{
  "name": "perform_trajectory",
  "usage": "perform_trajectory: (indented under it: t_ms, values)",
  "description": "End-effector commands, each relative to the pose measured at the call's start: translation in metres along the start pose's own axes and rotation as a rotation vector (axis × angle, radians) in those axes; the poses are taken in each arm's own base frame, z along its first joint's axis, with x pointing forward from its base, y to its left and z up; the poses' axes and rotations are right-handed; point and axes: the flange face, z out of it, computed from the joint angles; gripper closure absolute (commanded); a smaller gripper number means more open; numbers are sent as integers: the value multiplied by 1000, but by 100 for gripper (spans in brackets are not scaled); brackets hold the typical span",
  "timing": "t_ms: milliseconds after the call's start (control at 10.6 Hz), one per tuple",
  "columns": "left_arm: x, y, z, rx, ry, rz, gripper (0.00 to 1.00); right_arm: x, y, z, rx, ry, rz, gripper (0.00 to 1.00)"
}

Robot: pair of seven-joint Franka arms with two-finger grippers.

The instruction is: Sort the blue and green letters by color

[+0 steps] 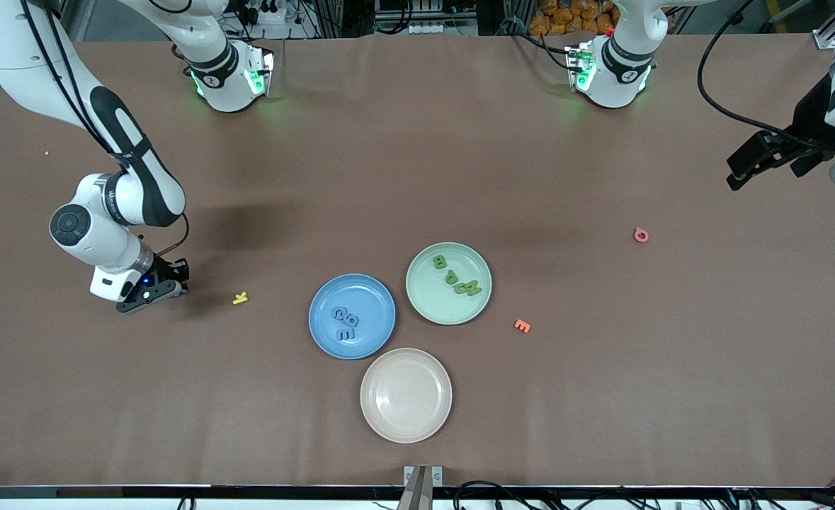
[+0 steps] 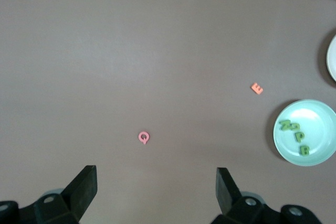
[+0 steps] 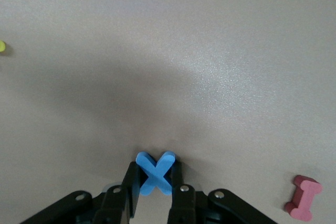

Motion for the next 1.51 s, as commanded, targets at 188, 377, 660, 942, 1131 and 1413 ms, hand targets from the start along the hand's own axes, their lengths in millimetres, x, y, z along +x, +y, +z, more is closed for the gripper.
perform_trajectory:
  t_ms: [188, 377, 660, 942, 1131, 1413]
  values:
    - [-6, 6, -9, -74, -75, 99, 0, 6, 8, -14, 16, -18, 9, 89]
    - [-8, 12, -7, -59, -78, 110, 0, 39, 8, -44, 88, -35, 44, 89]
    - [-3, 13, -3, -28, -59, 120, 0, 86, -9, -81, 116, -20, 105, 88]
    - [4, 2, 0, -31, -55, 115, 0, 140, -77, -96, 106, 8, 220, 87]
    - [2, 6, -1, -26, -53, 123, 0, 180, -146, -97, 113, 18, 304, 87]
    - [3, 3, -1, -31, -53, 115, 0, 221, -221, -86, 124, 35, 372, 87]
